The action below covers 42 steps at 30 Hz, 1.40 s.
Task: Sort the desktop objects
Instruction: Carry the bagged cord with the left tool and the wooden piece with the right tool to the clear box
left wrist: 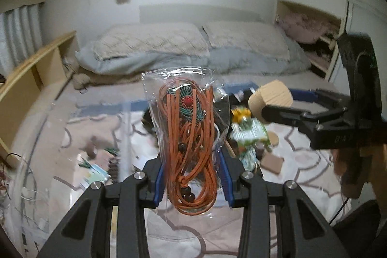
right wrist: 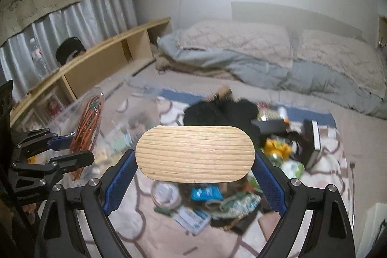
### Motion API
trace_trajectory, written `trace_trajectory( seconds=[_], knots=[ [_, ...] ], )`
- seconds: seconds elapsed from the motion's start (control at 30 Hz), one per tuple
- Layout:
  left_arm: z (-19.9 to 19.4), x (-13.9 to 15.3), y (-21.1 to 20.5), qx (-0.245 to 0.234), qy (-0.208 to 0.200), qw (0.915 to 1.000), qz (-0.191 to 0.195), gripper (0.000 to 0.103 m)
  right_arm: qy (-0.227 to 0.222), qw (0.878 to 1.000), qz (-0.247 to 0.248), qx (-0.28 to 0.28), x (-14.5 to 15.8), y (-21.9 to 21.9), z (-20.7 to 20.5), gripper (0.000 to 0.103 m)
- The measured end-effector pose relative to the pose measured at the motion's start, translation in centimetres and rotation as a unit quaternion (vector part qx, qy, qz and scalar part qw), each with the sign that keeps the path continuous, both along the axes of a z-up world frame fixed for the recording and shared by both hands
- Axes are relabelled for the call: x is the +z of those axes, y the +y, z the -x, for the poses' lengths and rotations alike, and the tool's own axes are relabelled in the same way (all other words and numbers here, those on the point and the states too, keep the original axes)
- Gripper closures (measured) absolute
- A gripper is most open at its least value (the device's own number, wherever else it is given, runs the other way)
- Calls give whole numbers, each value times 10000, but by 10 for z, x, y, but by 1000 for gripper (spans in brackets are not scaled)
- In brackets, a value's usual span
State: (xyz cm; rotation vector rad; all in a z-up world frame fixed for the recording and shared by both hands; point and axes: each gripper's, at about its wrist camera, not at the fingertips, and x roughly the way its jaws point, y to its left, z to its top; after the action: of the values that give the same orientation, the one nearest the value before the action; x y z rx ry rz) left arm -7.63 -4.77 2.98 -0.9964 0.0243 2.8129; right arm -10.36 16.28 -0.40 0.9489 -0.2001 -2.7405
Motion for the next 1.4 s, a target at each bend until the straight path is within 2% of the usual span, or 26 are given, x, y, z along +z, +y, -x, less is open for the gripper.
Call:
trace_trajectory(
  seconds=[0.27, 0.47, 0.6, 0.8, 1.07, 1.2, 1.23, 1.27, 1.33, 1.4],
  knots=[
    [-9, 27, -49, 604, 471, 9971, 21, 65, 177, 9989, 341, 262, 16, -43, 18, 9],
    [-9, 28, -97, 1250, 688, 9898, 57, 65, 179, 9978, 359, 525, 18, -70, 30, 9],
    [-4, 19, -132, 1654, 652, 9841, -30, 65, 143, 9964, 448, 699, 19, -88, 41, 9],
    [6, -1, -164, 2009, 524, 9782, 81, 65, 115, 9938, 568, 954, 19, -116, 60, 9],
    [39, -42, -169, 1938, -199, 9808, -111, 65, 25, 9913, 604, 1170, 14, -136, 72, 9],
    [48, -47, -162, 2006, -151, 9794, 143, 65, -33, 9911, 635, 1168, 11, -136, 79, 9],
    [49, -46, -160, 2039, -114, 9787, 185, 62, -52, 9911, 649, 1161, 10, -137, 81, 9],
    [50, -46, -161, 2087, -48, 9777, 215, 46, -72, 9910, 665, 1156, 10, -137, 83, 9],
    [50, -43, -162, 2253, 140, 9737, 315, 19, -100, 9909, 685, 1151, 9, -138, 85, 9],
    [47, -39, -163, 2287, 255, 9723, 420, 20, -127, 9907, 701, 1158, 7, -139, 86, 9]
  ],
)
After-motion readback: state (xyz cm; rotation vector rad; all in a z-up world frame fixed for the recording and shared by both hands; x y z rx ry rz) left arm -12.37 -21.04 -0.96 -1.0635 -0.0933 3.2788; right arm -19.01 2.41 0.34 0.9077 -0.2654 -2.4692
